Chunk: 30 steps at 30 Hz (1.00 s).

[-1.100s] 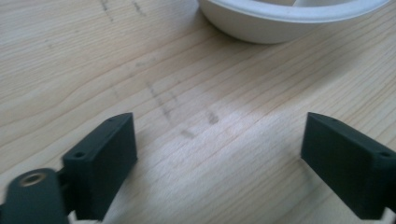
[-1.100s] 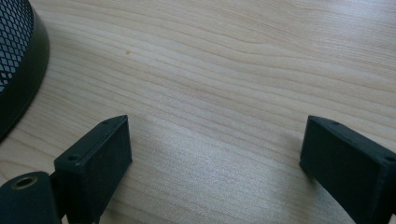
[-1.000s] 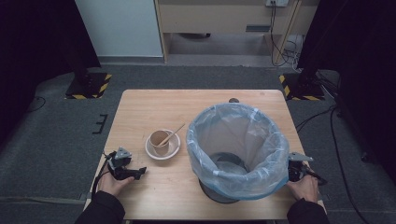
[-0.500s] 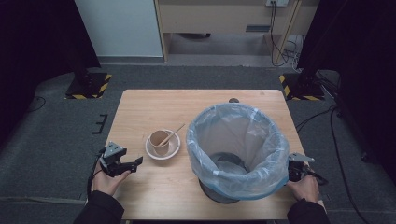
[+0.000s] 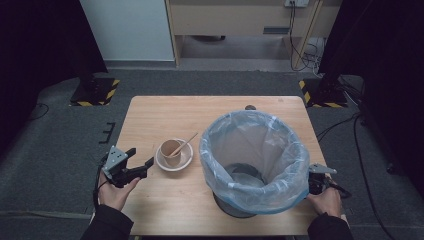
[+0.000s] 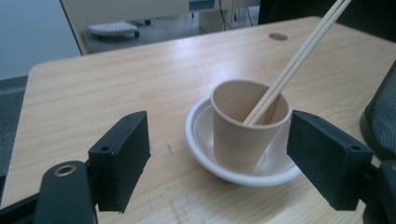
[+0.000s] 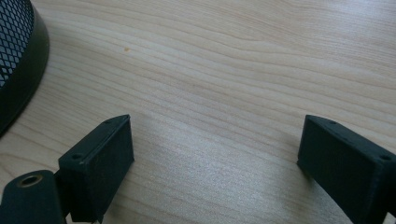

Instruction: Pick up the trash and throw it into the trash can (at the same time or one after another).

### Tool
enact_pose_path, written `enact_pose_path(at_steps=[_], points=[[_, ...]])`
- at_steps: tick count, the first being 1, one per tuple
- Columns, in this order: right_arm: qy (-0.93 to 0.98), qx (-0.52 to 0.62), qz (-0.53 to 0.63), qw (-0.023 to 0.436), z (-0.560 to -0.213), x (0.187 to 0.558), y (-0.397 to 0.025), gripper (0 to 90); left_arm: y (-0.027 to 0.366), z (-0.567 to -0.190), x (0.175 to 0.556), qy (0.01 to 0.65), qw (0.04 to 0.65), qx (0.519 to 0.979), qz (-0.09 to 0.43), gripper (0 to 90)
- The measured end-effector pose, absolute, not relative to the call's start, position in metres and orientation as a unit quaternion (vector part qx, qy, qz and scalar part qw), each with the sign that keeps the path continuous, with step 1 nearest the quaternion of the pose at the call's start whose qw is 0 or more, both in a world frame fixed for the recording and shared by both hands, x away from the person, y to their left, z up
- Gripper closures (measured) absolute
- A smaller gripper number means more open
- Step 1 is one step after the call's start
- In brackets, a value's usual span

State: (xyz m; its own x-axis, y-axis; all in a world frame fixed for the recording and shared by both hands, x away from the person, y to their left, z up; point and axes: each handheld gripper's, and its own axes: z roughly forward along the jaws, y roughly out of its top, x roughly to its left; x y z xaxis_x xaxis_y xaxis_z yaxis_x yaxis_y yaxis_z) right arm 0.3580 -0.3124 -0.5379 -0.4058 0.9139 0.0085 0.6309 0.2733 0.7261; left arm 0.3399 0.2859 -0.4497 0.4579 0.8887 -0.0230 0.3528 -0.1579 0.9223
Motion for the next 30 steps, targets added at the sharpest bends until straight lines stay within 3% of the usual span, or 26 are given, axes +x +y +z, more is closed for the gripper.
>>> enact_pose_path(at_steps=[30], points=[[0.771,0.5,0.334,0.212,-0.538,0.358,-0.312,10.1,0.233,-0.402,0.365,0.372,0.554,0.679,0.306,22.7]])
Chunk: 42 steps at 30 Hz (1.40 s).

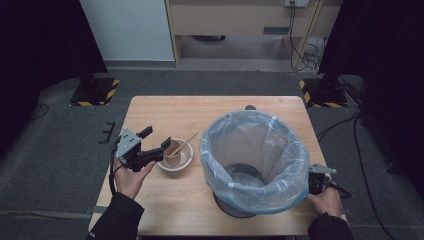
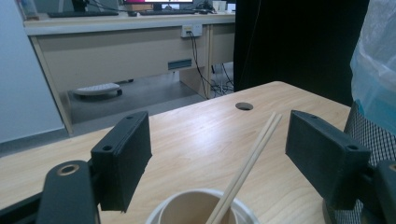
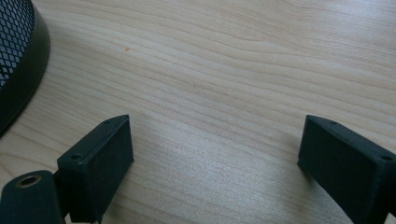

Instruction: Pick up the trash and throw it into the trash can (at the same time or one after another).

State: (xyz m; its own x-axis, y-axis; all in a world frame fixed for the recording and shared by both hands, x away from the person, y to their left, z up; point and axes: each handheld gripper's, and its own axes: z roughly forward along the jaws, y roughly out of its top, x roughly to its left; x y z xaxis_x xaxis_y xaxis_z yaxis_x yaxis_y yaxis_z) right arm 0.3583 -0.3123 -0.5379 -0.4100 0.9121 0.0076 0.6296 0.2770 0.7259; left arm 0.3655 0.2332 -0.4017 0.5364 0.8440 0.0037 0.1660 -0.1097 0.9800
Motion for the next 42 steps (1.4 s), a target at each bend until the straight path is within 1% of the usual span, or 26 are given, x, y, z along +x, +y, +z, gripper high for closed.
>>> enact_pose_path(at_steps=[7,10,24,34,42], points=[[0.771,0.499,0.334,0.211,-0.538,0.358,-0.313,10.1,0.22,-0.407,0.372,0.363,0.549,0.691,0.299,25.1],[0.772,0.499,0.334,0.211,-0.538,0.358,-0.313,10.1,0.212,-0.415,0.377,0.357,0.539,0.706,0.289,26.0],[0.773,0.496,0.334,0.21,-0.538,0.359,-0.313,9.9,0.193,-0.437,0.393,0.351,0.513,0.734,0.272,28.9],[0.774,0.494,0.335,0.209,-0.538,0.36,-0.312,9.9,0.183,-0.46,0.403,0.355,0.463,0.769,0.262,39.4],[0.775,0.494,0.335,0.209,-0.538,0.36,-0.312,9.9,0.18,-0.465,0.406,0.352,0.45,0.779,0.258,53.0]])
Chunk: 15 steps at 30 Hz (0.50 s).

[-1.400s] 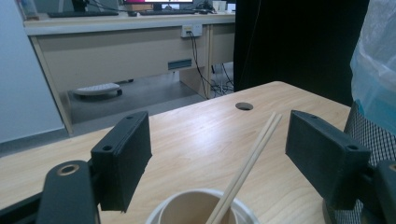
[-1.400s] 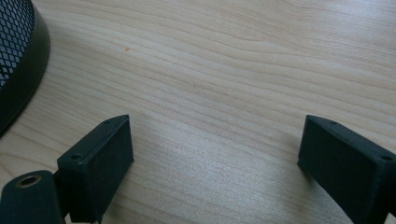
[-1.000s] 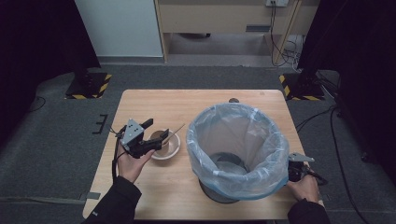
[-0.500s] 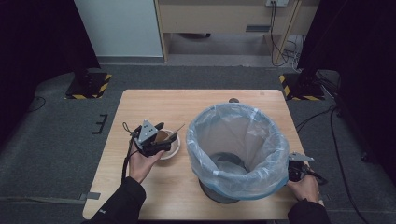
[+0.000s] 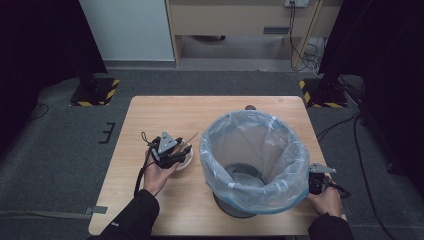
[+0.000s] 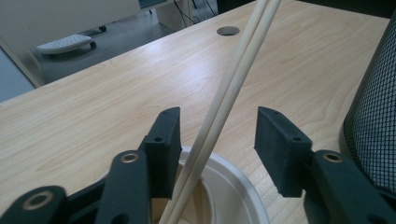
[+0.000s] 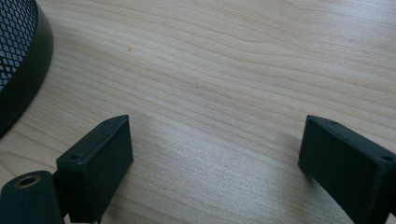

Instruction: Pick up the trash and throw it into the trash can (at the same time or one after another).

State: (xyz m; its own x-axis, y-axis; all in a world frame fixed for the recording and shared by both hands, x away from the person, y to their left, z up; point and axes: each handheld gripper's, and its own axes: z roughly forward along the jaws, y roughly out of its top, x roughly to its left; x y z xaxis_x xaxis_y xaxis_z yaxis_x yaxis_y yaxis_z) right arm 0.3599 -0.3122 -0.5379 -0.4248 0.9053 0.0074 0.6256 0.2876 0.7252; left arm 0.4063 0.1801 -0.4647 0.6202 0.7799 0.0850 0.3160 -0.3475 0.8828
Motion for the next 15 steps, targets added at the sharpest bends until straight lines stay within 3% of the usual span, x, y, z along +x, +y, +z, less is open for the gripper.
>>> enact_pose_path(at_steps=[10,15], points=[[0.775,0.493,0.335,0.209,-0.5379,0.36,-0.3121,9.9,0.1838,-0.4679,0.4114,0.361,0.443,0.781,0.252,62.5],[0.775,0.493,0.335,0.209,-0.5379,0.3601,-0.3121,9.9,0.1847,-0.469,0.413,0.367,0.442,0.782,0.244,71.8]])
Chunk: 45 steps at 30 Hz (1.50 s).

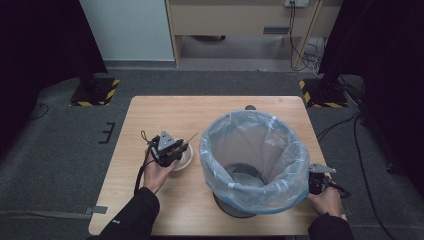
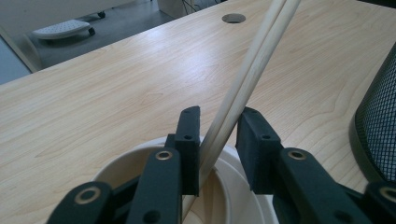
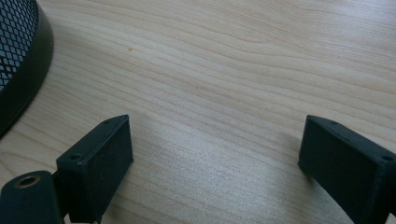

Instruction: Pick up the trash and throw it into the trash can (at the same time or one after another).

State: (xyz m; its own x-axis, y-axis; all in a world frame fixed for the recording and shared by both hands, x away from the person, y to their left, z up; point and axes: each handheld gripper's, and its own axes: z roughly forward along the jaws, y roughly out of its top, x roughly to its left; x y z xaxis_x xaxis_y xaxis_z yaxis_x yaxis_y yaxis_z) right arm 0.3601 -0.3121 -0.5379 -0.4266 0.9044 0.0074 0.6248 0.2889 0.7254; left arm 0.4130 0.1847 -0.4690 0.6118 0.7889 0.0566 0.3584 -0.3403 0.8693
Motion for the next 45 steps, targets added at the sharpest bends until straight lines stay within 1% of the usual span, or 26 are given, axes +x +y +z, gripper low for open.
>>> enact_pose_path(at_steps=[4,8,17,21,34,43,45], points=[[0.776,0.493,0.335,0.208,-0.538,0.36,-0.312,9.9,0.186,-0.468,0.413,0.368,0.44,0.782,0.245,76.1],[0.776,0.493,0.335,0.208,-0.538,0.36,-0.312,9.9,0.187,-0.468,0.413,0.368,0.44,0.781,0.245,76.7],[0.776,0.492,0.335,0.208,-0.538,0.36,-0.312,9.9,0.191,-0.464,0.411,0.368,0.446,0.776,0.253,80.9],[0.776,0.492,0.335,0.208,-0.538,0.36,-0.312,9.9,0.195,-0.46,0.409,0.37,0.453,0.77,0.257,84.7],[0.776,0.492,0.335,0.208,-0.538,0.36,-0.312,9.9,0.204,-0.448,0.406,0.378,0.468,0.754,0.263,85.1],[0.776,0.492,0.336,0.208,-0.538,0.36,-0.312,9.9,0.214,-0.426,0.397,0.374,0.496,0.731,0.282,85.1],[0.776,0.492,0.336,0.208,-0.538,0.36,-0.312,9.9,0.219,-0.417,0.394,0.374,0.511,0.719,0.288,85.1]])
